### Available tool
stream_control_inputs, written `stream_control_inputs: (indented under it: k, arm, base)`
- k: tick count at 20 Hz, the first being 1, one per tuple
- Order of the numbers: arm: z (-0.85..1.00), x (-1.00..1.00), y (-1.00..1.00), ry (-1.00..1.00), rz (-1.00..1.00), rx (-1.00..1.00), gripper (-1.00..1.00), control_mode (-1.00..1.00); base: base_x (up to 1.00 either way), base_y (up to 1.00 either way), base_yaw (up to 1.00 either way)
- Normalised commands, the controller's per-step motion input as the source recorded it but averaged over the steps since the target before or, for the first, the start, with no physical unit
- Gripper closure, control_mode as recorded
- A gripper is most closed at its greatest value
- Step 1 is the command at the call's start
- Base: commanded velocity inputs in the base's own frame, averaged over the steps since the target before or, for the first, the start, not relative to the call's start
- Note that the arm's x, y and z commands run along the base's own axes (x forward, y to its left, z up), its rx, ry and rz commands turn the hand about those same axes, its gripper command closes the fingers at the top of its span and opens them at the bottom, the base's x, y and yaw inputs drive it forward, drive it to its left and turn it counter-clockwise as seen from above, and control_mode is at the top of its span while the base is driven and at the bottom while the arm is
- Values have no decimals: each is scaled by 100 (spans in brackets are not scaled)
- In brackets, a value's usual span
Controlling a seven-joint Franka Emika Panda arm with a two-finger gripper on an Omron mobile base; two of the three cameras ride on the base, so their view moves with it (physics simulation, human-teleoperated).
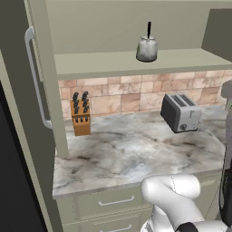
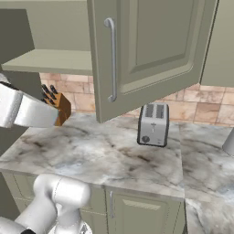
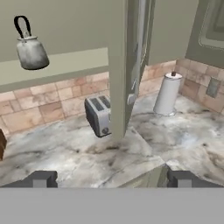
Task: Open the cabinet, pick the kettle from the cabinet, and place it in the sink.
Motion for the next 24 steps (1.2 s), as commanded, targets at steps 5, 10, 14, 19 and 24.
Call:
stream_control_inputs:
  k: [5,10,14,19,24]
  arm:
    - [-7,37,28,0,-35,6,-100,-100]
    - [-2,32,34,0,-31,13,-100,-100]
    - [-1,30,27,0,-32,17,-100,-100]
    - [-12,33,3,-4,-23,22,-100,-100]
    - [-13,25,0,-17,-17,22,-100,-100]
  base:
    - [0,0,0]
    - [0,0,0]
    - [0,0,0]
    - [0,0,0]
    - [0,0,0]
